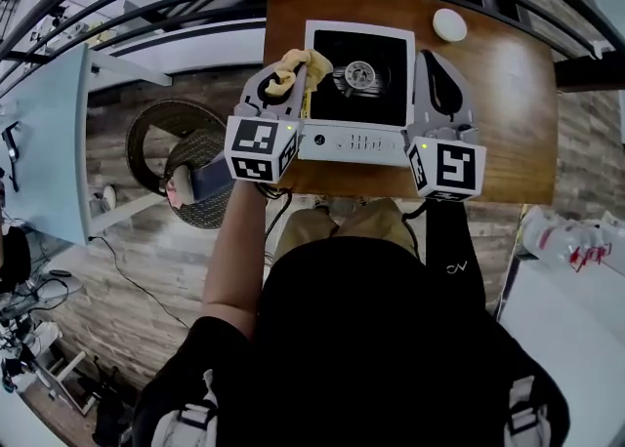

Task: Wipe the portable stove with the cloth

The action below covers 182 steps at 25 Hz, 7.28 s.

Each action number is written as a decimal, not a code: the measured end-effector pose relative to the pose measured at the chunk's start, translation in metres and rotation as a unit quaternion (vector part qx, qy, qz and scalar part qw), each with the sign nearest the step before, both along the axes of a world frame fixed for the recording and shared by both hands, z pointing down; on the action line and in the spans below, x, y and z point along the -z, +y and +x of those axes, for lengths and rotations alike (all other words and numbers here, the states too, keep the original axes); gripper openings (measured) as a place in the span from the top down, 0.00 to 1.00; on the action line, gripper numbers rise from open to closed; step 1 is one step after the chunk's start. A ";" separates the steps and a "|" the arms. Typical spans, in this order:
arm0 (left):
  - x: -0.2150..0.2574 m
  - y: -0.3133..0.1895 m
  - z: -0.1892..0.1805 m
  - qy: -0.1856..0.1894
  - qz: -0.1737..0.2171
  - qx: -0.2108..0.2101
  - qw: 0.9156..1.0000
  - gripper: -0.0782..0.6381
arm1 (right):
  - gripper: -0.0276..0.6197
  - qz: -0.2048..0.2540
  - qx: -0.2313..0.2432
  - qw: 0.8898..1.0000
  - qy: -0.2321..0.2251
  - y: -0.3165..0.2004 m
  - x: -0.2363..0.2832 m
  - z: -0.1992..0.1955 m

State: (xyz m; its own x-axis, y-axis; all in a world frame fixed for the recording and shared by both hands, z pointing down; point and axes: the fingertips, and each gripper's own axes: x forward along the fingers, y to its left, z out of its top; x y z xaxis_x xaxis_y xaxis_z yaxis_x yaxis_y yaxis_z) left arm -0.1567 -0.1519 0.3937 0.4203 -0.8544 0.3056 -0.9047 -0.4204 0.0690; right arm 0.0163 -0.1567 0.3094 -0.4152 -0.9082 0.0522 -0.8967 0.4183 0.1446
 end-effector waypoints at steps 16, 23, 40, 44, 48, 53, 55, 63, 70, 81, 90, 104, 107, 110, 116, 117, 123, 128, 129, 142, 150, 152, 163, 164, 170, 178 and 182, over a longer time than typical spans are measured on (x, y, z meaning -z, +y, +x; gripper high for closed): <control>-0.005 0.015 0.226 0.015 -0.016 -0.166 0.986 0.85 | 0.95 -0.011 -0.033 0.999 -0.012 0.015 -0.012 0.123; -0.058 0.020 0.239 -0.043 -0.073 -0.152 0.985 0.85 | 0.95 -0.023 -0.031 0.999 -0.022 0.023 -0.020 0.145; -0.071 0.047 0.014 -0.078 -0.102 0.074 0.989 0.85 | 0.95 -0.027 0.078 0.996 -0.033 0.009 -0.022 0.042; -0.074 0.064 -0.045 -0.075 -0.114 0.132 0.982 0.85 | 0.95 -0.030 0.098 0.994 -0.037 0.008 -0.023 0.013; -0.065 0.067 -0.052 -0.074 -0.105 0.138 0.982 0.85 | 0.95 -0.029 0.101 0.994 -0.038 0.007 -0.022 0.008; -0.031 0.057 -0.016 -0.047 -0.070 0.101 0.991 0.85 | 0.95 -0.024 0.081 0.996 -0.040 0.008 -0.017 0.026; -0.017 0.051 0.011 -0.033 -0.054 0.075 0.995 0.85 | 0.95 -0.023 0.067 0.997 -0.041 0.011 -0.015 0.041; 0.001 0.031 0.136 0.000 -0.031 -0.069 0.997 0.85 | 0.95 -0.024 0.003 0.999 -0.047 0.019 -0.011 0.090; -0.022 0.060 0.247 0.010 -0.055 -0.179 0.982 0.85 | 0.95 -0.024 -0.021 0.998 -0.048 0.033 -0.015 0.127; -0.071 0.083 0.206 -0.050 -0.098 -0.106 0.988 0.85 | 0.95 -0.037 0.014 0.997 -0.069 0.037 -0.022 0.130; -0.066 0.092 0.086 -0.072 -0.095 -0.031 0.992 0.85 | 0.95 -0.029 0.067 0.996 -0.042 0.054 -0.008 0.050; -0.058 0.143 -0.062 -0.093 -0.092 0.049 0.990 0.85 | 0.95 -0.015 0.057 0.998 -0.036 0.090 0.002 -0.014; -0.041 0.142 -0.042 -0.092 -0.062 0.014 0.994 0.85 | 0.95 -0.015 0.038 0.999 -0.033 0.096 -0.001 -0.007; -0.017 0.137 0.001 -0.072 -0.027 -0.041 0.996 0.85 | 0.95 -0.017 0.021 0.999 -0.020 0.104 -0.004 0.006; -0.008 0.132 0.123 -0.020 0.014 -0.183 0.983 0.85 | 0.95 -0.018 -0.042 0.999 0.000 0.118 -0.003 0.062; -0.009 0.133 0.142 -0.014 0.015 -0.202 0.979 0.85 | 0.95 -0.020 -0.051 0.999 0.000 0.119 -0.003 0.071; -0.038 0.142 0.225 0.007 -0.016 -0.289 0.957 0.85 | 0.95 -0.041 -0.106 0.994 -0.003 0.134 -0.015 0.112; -0.085 0.131 0.199 -0.028 -0.079 -0.238 0.968 0.85 | 0.95 -0.043 -0.109 0.993 -0.007 0.134 -0.014 0.117; -0.088 0.130 0.187 -0.032 -0.084 -0.222 0.971 0.85 | 0.95 -0.041 -0.106 0.993 -0.006 0.132 -0.013 0.117; -0.096 0.151 -0.013 -0.078 -0.113 0.007 0.991 0.85 | 0.95 -0.025 0.016 1.000 -0.001 0.108 -0.018 0.028; -0.067 0.173 -0.034 -0.054 -0.088 0.023 0.994 0.85 | 0.95 -0.026 0.061 0.998 -0.004 0.107 -0.018 -0.012; -0.060 0.176 -0.009 -0.042 -0.075 -0.012 0.996 0.85 | 0.95 -0.028 0.051 0.998 -0.005 0.108 -0.019 -0.006; -0.082 0.218 0.217 0.003 -0.081 -0.295 0.952 0.85 | 0.95 -0.030 -0.057 0.998 0.002 0.141 -0.016 0.086; -0.086 0.223 0.234 0.001 -0.083 -0.316 0.945 0.85 | 0.95 -0.032 -0.066 0.997 0.002 0.145 -0.016 0.094; -0.108 0.210 0.256 -0.023 -0.098 -0.299 0.949 0.85 | 0.95 -0.029 -0.111 0.993 0.010 0.166 -0.013 0.130; -0.119 0.185 0.165 -0.044 -0.115 -0.189 0.974 0.85 | 0.95 -0.034 -0.081 0.996 -0.011 0.156 -0.018 0.097; -0.117 0.182 0.107 -0.047 -0.120 -0.115 0.985 0.85 | 0.95 -0.027 -0.022 0.999 -0.024 0.138 -0.013 0.049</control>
State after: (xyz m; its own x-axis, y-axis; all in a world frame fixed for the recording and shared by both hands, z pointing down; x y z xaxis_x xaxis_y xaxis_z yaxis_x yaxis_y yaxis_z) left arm -0.0495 0.0304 0.5111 0.5544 -0.6377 0.5348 -0.7945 -0.5968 0.1121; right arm 0.0655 -0.0189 0.3225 -0.3787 -0.9219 0.0822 -0.9195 0.3848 0.0799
